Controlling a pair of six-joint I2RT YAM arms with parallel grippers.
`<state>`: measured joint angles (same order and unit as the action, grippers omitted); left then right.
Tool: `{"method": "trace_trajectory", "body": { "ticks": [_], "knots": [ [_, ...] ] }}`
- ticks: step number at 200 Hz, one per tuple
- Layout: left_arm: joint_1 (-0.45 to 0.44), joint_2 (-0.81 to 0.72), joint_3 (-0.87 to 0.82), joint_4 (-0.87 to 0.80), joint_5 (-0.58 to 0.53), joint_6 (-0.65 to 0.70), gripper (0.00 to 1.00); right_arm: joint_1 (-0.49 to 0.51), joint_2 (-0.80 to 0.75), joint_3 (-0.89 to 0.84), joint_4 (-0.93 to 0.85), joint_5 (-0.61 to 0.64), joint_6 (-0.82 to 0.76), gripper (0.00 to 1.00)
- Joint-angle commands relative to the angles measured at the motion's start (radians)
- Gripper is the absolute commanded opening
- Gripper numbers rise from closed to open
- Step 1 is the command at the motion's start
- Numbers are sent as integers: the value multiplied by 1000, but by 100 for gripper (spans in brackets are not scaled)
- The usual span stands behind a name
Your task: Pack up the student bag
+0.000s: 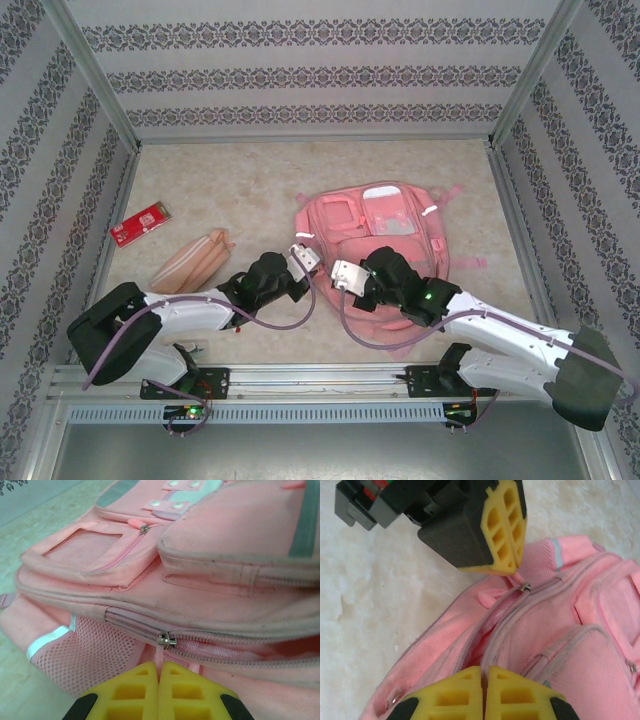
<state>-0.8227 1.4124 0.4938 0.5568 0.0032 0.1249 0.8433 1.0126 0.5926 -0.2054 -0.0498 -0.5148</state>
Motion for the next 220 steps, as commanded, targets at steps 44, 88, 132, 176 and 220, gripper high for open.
{"method": "trace_trajectory", "body": {
  "ticks": [44,88,132,176,220],
  "knots": [
    [165,131,21,132,-34,52,0,-75,-110,-28,-216,-260,-422,0],
    [274,162,88,82,26,97,0,-122,-137,-36,-291,-334,-526,0],
    [326,196,124,60,97,72,0,-130,-144,-40,-178,-349,-392,23],
    [345,94,195,-133,107,-69,33,-130,-177,-36,180,-189,272,65],
    [347,-41,468,-743,94,-419,70,-196,-198,107,-171,240,875,71]
  ]
}}
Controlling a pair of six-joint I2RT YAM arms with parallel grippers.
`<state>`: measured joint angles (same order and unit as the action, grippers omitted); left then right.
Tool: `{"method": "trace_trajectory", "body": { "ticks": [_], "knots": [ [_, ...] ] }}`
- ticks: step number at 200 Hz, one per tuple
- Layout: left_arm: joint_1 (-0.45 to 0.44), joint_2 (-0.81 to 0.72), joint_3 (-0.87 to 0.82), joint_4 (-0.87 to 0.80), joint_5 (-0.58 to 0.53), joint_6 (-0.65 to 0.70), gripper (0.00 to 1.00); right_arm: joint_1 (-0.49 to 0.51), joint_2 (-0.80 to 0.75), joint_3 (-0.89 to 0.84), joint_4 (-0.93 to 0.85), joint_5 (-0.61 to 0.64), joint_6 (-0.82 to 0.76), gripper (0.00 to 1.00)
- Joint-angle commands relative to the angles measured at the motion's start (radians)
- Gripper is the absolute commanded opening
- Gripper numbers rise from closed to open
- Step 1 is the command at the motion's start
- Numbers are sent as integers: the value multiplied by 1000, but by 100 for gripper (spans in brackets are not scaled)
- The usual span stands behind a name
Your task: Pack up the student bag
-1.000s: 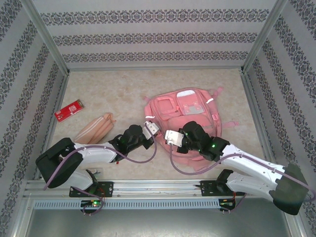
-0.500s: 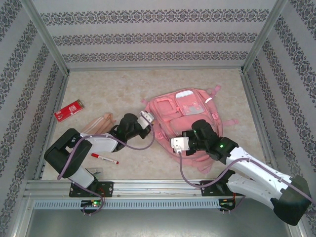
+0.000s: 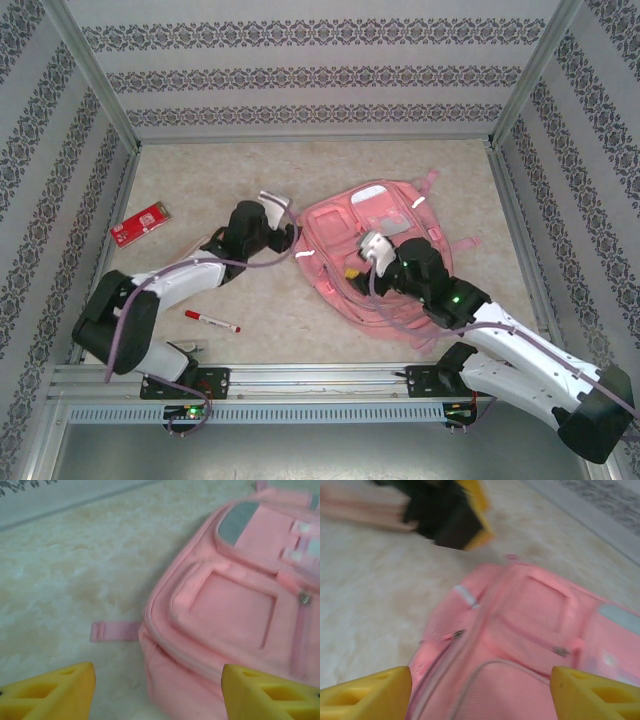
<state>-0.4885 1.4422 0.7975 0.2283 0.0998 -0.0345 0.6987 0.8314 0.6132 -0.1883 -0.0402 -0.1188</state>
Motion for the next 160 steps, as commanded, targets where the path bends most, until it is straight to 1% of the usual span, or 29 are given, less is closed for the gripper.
{"method": "trace_trajectory", "body": {
  "ticks": [1,6,15,24,33,42,52,65,74,81,98,106,117,123,132,145,160],
  "knots": [
    [12,-71,172,-435,2,-268,71,-54,-16,88,-193,228,491,72],
    [13,-71,206,-512,18,-304,72,-72,-15,96,-248,217,554,71],
    [11,-72,242,-610,80,-358,75,-107,-13,104,-345,191,670,70],
    [11,-82,250,-663,140,-421,77,-149,-7,111,-447,154,775,68],
    [10,-105,232,-695,174,-495,77,-188,3,121,-558,128,850,68],
    [11,-135,201,-724,178,-562,77,-215,11,119,-651,108,906,68],
    [10,-180,168,-765,164,-601,77,-233,12,106,-727,100,963,69],
    [11,-236,137,-841,114,-616,78,-237,3,75,-755,86,1011,71],
    [11,-273,128,-916,47,-622,78,-237,0,47,-723,65,1028,71],
    [11,-299,127,-977,-18,-629,79,-239,7,19,-662,32,1025,68],
    [22,-344,112,-1088,-152,-631,82,-236,57,-48,-411,-115,999,50],
    [42,-357,108,-1125,-190,-630,83,-228,92,-71,-274,-176,985,46],
    [88,-365,107,-1158,-184,-618,85,-207,149,-72,-145,-196,950,40],
    [112,-370,105,-1163,-164,-610,85,-186,184,-58,-111,-172,926,37],
    [143,-379,103,-1159,-132,-603,85,-160,243,-25,-80,-131,886,35],
    [173,-398,94,-1141,-100,-601,85,-137,336,35,-42,-131,829,34],
    [200,-411,92,-1129,-76,-594,85,-110,444,108,0,-153,818,36]
  ]
}}
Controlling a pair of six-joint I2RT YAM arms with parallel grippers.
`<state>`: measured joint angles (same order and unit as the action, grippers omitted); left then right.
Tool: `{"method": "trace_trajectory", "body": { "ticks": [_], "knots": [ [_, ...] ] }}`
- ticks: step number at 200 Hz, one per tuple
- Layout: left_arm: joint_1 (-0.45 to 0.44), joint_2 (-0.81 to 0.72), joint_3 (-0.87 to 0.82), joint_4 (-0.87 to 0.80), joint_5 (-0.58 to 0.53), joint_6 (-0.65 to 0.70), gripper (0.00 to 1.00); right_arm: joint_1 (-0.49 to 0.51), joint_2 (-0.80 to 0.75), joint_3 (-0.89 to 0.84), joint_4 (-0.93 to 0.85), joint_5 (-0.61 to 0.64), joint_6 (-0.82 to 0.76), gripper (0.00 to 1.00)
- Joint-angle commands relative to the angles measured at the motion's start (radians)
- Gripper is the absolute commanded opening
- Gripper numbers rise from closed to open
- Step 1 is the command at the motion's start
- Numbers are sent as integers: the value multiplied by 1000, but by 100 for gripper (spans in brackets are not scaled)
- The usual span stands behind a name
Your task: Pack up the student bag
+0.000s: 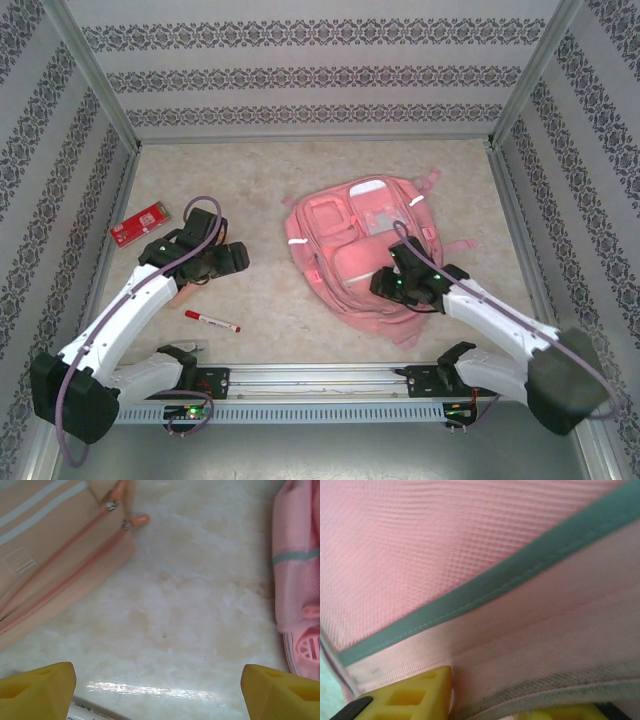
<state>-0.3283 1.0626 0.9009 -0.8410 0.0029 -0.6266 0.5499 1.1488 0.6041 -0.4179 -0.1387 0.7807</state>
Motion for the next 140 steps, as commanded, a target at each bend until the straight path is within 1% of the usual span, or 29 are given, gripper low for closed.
{"method": "trace_trajectory", "body": {
  "ticks": [1,12,21,35,46,58,83,100,116,140],
  "knots": [
    [42,-31,-11,-60,22,-2,85,40,134,122,233,-58,-82,36],
    [64,-26,-9,-67,26,-1,85,64,196,169,248,-70,-97,39],
    [81,-15,-5,-82,26,-7,85,81,226,208,219,-38,-104,41],
    [106,2,0,-117,19,-21,85,95,232,233,177,14,-119,44],
    [126,9,-1,-141,14,-36,84,98,209,225,173,20,-154,45],
    [139,5,-11,-144,34,-39,84,99,172,216,152,21,-201,46],
    [150,6,-28,-127,52,-46,83,114,83,213,71,-18,-382,51],
    [153,38,-27,-105,59,-35,83,132,29,214,6,8,-475,53],
    [154,92,-16,-88,44,-35,83,137,-13,206,-15,44,-502,54],
    [155,174,16,-60,46,0,84,139,-56,187,5,86,-489,55]
  ]
}}
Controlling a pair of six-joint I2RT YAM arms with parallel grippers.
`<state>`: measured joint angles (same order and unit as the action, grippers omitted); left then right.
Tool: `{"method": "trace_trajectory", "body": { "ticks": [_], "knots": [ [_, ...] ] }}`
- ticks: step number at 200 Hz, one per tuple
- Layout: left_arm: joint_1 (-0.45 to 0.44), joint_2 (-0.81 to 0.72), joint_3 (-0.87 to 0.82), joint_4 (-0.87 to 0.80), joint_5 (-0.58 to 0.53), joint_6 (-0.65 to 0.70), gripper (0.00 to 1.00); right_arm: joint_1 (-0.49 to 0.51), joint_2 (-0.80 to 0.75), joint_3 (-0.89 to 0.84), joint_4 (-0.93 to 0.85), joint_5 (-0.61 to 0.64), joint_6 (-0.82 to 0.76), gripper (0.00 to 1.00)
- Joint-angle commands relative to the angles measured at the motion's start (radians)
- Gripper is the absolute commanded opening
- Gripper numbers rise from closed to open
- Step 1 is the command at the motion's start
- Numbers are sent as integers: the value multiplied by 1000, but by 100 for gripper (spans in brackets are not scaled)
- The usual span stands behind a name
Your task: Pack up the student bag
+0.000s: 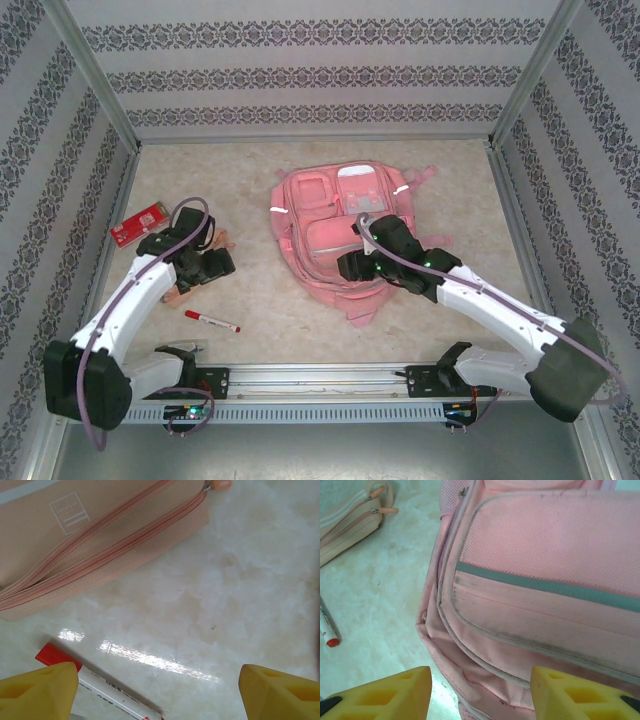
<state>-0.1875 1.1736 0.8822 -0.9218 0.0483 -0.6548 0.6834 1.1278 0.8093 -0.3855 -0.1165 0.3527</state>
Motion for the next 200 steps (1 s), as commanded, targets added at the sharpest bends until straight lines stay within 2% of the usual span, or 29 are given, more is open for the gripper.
{"method": "trace_trajectory", "body": {
  "ticks": [1,39,84,100,110,132,157,188,200],
  "knots": [
    [14,67,36,23,0,29,84,5,-36,-20,-26,65,-60,55],
    [19,148,96,57,-47,75,85,8,-64,-68,48,81,-1,58],
    [40,273,121,159,-43,120,87,13,-61,-87,91,77,31,59],
    [87,337,128,230,24,160,91,16,-55,-83,95,74,28,61],
    [125,398,156,237,60,177,100,15,-50,-82,101,76,26,62],
    [152,495,244,225,21,193,100,16,-36,-72,109,76,28,62],
    [152,545,250,298,-23,165,100,21,-25,-68,118,75,43,63],
    [152,655,263,323,35,143,97,29,-9,-63,132,76,68,63],
    [149,679,258,331,42,138,91,32,1,-57,133,75,75,63]
  ]
}}
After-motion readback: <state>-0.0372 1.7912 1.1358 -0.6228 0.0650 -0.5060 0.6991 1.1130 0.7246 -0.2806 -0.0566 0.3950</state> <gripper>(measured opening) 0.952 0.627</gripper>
